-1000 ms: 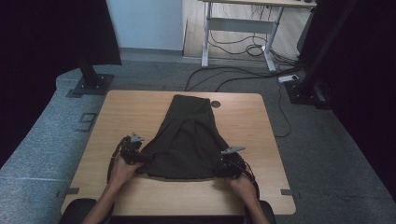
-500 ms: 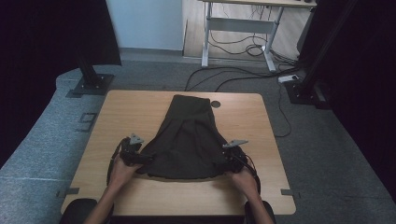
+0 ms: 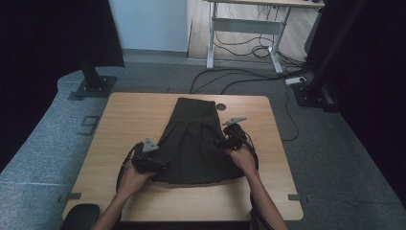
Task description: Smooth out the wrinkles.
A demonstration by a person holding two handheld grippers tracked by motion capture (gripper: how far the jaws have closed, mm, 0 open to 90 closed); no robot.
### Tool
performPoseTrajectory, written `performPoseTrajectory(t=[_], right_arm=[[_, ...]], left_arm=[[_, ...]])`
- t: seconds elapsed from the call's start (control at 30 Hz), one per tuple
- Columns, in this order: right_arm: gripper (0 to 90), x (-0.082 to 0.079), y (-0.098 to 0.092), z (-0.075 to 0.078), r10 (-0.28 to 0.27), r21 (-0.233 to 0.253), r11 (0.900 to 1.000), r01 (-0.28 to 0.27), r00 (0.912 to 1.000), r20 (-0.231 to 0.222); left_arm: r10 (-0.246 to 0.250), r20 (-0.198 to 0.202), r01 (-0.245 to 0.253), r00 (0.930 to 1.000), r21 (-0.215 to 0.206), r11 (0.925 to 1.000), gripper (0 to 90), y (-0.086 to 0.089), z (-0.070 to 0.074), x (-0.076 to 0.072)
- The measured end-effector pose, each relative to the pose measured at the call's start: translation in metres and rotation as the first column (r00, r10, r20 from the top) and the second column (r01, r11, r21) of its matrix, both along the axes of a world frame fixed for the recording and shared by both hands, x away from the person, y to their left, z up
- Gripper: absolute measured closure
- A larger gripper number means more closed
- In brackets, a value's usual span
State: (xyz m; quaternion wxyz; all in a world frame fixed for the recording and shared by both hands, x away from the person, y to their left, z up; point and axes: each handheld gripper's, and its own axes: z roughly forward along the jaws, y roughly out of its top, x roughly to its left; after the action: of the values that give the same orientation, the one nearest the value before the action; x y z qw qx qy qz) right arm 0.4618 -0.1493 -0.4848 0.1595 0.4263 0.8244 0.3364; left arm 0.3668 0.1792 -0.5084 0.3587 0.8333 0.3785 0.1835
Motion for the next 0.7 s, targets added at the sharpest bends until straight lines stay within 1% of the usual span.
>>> performPoseTrajectory(t=[0.07, 0.17, 0.2, 0.27, 0.3, 0.37, 0.47, 0.5, 0.53, 0.57, 0.63, 0.7], right_arm=[[21.6, 0.011, 0.002, -0.001, -0.012, -0.002, 1.0, 0.012, 0.9999, 0.0], [21.5, 0.031, 0.005, -0.009, -0.038, -0.001, 0.999, 0.038, 0.9992, -0.013], [21.5, 0.036, 0.004, -0.013, -0.051, -0.008, 0.999, 0.051, 0.9986, -0.015], [21.5, 0.044, 0.004, -0.021, -0.069, -0.023, 0.997, 0.069, 0.9972, -0.027], [20.9, 0.048, 0.003, -0.025, -0.081, -0.035, 0.996, 0.079, 0.9962, -0.034], [20.1, 0.052, -0.001, -0.036, -0.092, -0.043, 0.995, 0.09, 0.9943, -0.054], [20.4, 0.053, -0.005, -0.045, -0.098, -0.061, 0.994, 0.095, 0.9932, -0.062], [20.3, 0.052, -0.005, -0.048, -0.099, -0.082, 0.992, 0.093, 0.993, -0.064], [20.5, 0.05, -0.006, -0.051, -0.099, -0.085, 0.992, 0.094, 0.9936, -0.054], [21.1, 0.048, -0.008, -0.052, -0.108, -0.065, 0.992, 0.104, 0.9927, -0.055], [23.2, 0.043, -0.013, -0.053, -0.119, -0.033, 0.993, 0.117, 0.9901, -0.074], [25.7, 0.035, -0.014, -0.053, -0.108, -0.032, 0.994, 0.106, 0.9914, -0.074]], left_arm=[[-0.01, -0.013, 0.01, 0.9999, 0.014, 0.9999, 5.0, -0.007, -0.004, -0.001], [-0.009, -0.028, 0.011, 0.9996, 0.064, 0.9979, 3.8, -0.017, -0.015, -0.002], [-0.006, -0.033, 0.009, 0.9994, 0.081, 0.9966, 3.7, -0.018, -0.018, -0.002], [0.012, -0.046, -0.006, 0.9989, 0.13, 0.9914, 3.3, -0.021, -0.024, -0.002], [0.018, -0.053, -0.01, 0.9984, 0.14, 0.9901, 2.8, -0.021, -0.026, -0.002], [0.024, -0.052, -0.016, 0.9984, 0.152, 0.9883, 2.6, -0.021, -0.028, -0.002], [0.031, -0.062, -0.021, 0.9976, 0.145, 0.9892, 1.7, -0.019, -0.029, -0.001], [0.033, -0.065, -0.023, 0.9973, 0.144, 0.9894, 1.6, -0.018, -0.029, -0.001], [0.035, -0.066, -0.025, 0.9972, 0.144, 0.9893, 1.5, -0.016, -0.029, 0.0], [0.039, -0.068, -0.029, 0.9969, 0.144, 0.9892, 1.5, -0.015, -0.029, 0.0], [0.048, -0.075, -0.037, 0.996, 0.144, 0.9889, 1.5, -0.009, -0.029, 0.001], [0.06, -0.083, -0.048, 0.9947, 0.138, 0.9893, 1.2, -0.001, -0.029, 0.004]])
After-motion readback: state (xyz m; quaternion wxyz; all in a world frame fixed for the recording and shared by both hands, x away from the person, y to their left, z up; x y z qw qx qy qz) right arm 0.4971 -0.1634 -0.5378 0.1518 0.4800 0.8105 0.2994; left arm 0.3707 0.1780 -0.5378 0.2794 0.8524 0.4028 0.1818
